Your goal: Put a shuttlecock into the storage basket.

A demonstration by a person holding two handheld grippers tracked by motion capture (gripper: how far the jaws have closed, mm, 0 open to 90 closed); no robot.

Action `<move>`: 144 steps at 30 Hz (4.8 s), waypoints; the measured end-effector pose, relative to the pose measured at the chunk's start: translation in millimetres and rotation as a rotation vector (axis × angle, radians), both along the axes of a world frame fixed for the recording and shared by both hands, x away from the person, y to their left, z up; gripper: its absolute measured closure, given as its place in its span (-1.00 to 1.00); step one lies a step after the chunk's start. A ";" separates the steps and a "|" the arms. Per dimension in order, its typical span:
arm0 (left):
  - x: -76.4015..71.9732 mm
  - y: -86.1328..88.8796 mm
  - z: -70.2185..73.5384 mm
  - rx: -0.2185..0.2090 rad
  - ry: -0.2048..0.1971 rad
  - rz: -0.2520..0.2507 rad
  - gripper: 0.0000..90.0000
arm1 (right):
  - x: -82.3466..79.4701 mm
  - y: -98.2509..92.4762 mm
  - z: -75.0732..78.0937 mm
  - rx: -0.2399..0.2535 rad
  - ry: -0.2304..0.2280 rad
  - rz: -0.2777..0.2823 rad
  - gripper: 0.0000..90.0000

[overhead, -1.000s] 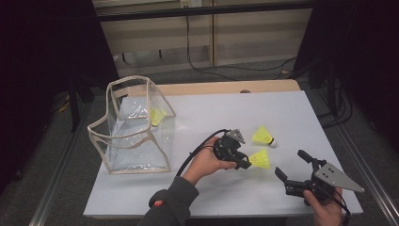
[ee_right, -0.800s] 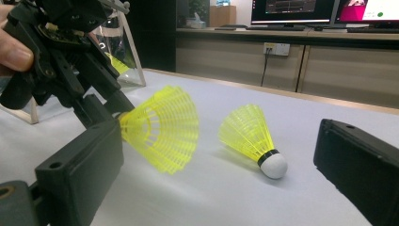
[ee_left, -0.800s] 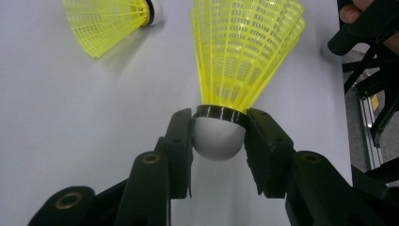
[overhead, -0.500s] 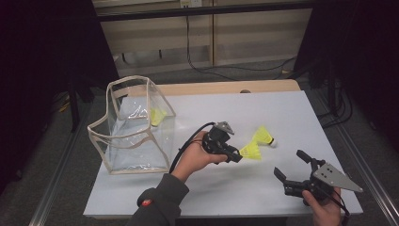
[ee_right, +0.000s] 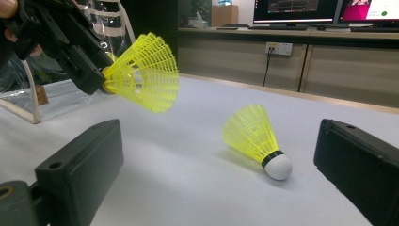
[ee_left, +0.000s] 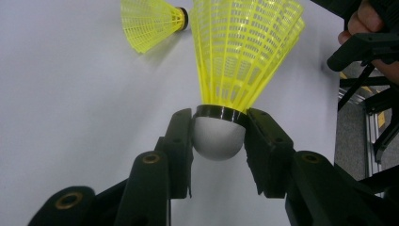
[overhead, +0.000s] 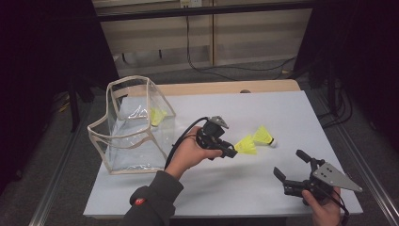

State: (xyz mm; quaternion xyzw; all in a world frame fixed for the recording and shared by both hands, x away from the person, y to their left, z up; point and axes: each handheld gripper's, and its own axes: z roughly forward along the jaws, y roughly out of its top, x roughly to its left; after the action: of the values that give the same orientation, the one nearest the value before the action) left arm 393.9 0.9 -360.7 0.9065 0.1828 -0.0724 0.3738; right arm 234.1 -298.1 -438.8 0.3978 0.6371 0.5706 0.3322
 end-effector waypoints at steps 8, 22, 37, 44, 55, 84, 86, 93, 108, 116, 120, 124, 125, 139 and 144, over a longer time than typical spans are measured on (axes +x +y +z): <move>3.0 6.3 10.7 0.018 0.015 0.033 0.40 | -0.9 -0.3 1.0 0.002 -0.001 -0.002 -0.96; 6.7 16.7 28.0 0.028 0.032 0.095 0.40 | -1.1 0.4 0.7 -0.001 -0.001 0.003 -0.96; 9.8 24.9 43.2 0.030 0.028 0.118 0.40 | -1.1 0.8 0.9 -0.003 -0.001 0.005 -0.96; 10.9 28.0 51.2 0.026 0.024 0.121 0.40 | -1.1 0.7 1.1 -0.004 -0.003 0.004 -0.96; 10.8 32.7 61.6 0.024 0.021 0.137 0.40 | -1.1 0.9 1.3 -0.002 -0.003 0.005 -0.96; 12.9 45.3 84.0 0.030 0.008 0.171 0.40 | -0.8 1.8 1.2 -0.001 -0.005 0.008 -0.96; 12.7 45.7 84.7 0.018 0.013 0.187 0.40 | -0.7 1.8 1.1 0.000 -0.004 0.007 -0.96; 14.1 50.7 89.7 0.030 0.009 0.187 0.40 | -0.9 1.6 1.4 0.003 -0.003 0.007 -0.96; 14.8 57.8 97.9 0.027 0.016 0.224 0.40 | -1.2 1.6 1.7 0.002 -0.004 0.007 -0.96; 16.5 62.3 104.1 0.021 0.021 0.241 0.40 | -1.4 1.2 2.0 0.002 -0.003 0.008 -0.96; 17.5 65.6 107.5 0.024 0.015 0.238 0.40 | -1.3 1.1 2.0 0.002 -0.003 0.008 -0.96; 17.8 67.9 108.8 0.017 0.015 0.252 0.40 | -1.4 1.2 2.0 0.002 -0.004 0.007 -0.96; 18.1 68.4 109.0 0.019 0.015 0.252 0.40 | -1.4 1.2 2.0 0.002 -0.003 0.007 -0.96; 19.9 78.6 118.1 0.022 0.008 0.285 0.40 | -1.3 1.5 2.0 0.002 -0.005 0.007 -0.96; 20.6 82.4 122.5 0.023 0.004 0.288 0.40 | -1.2 1.6 1.9 0.004 -0.005 0.006 -0.96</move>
State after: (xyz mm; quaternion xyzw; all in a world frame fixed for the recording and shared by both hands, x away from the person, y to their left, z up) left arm 414.5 83.3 -238.1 0.8750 0.3124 -0.0176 0.3694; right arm 232.8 -296.5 -436.8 0.3949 0.6363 0.5739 0.3313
